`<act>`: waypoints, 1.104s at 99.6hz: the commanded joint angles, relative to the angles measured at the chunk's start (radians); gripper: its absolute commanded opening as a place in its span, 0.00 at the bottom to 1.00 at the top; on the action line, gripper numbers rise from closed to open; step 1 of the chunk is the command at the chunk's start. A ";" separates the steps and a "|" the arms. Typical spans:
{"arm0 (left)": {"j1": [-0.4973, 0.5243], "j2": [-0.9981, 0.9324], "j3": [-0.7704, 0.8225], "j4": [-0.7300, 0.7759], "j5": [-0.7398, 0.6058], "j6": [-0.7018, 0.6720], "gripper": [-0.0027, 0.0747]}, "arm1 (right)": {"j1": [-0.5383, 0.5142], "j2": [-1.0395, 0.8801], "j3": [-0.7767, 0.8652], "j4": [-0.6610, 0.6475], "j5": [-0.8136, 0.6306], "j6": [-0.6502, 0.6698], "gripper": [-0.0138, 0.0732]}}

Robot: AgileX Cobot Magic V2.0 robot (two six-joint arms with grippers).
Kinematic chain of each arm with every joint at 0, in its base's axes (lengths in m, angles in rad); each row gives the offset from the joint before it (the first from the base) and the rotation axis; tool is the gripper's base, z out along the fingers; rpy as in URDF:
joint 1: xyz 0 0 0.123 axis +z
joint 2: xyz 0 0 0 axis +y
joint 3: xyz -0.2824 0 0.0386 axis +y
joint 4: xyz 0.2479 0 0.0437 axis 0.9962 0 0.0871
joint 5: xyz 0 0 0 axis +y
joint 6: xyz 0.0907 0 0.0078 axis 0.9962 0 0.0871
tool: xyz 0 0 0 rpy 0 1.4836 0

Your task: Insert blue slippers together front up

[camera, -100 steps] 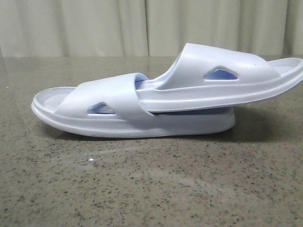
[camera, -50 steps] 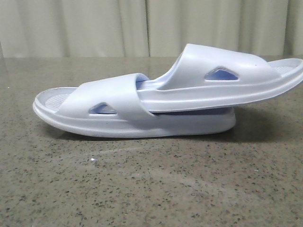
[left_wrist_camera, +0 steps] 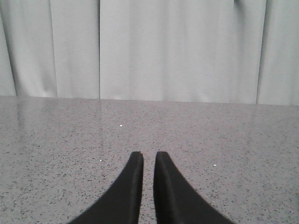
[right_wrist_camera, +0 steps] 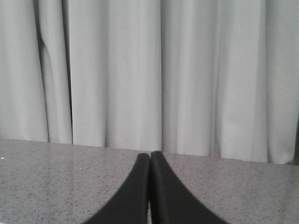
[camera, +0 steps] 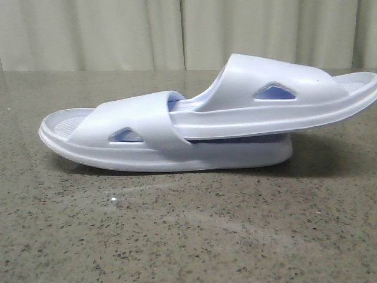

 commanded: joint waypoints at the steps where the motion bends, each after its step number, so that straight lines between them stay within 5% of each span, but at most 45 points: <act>1: 0.001 -0.030 0.008 -0.011 -0.063 -0.011 0.06 | -0.001 0.006 -0.030 -0.012 -0.013 -0.009 0.04; 87: 0.001 -0.030 0.008 -0.011 -0.063 -0.011 0.06 | -0.001 0.006 -0.030 -0.020 -0.014 0.004 0.04; 98: 0.001 -0.030 0.008 -0.011 -0.063 -0.011 0.06 | -0.001 0.006 -0.030 -0.237 -0.005 0.174 0.04; 110: 0.001 -0.030 0.008 -0.011 -0.063 -0.011 0.06 | -0.005 0.006 -0.030 -0.646 0.008 0.597 0.04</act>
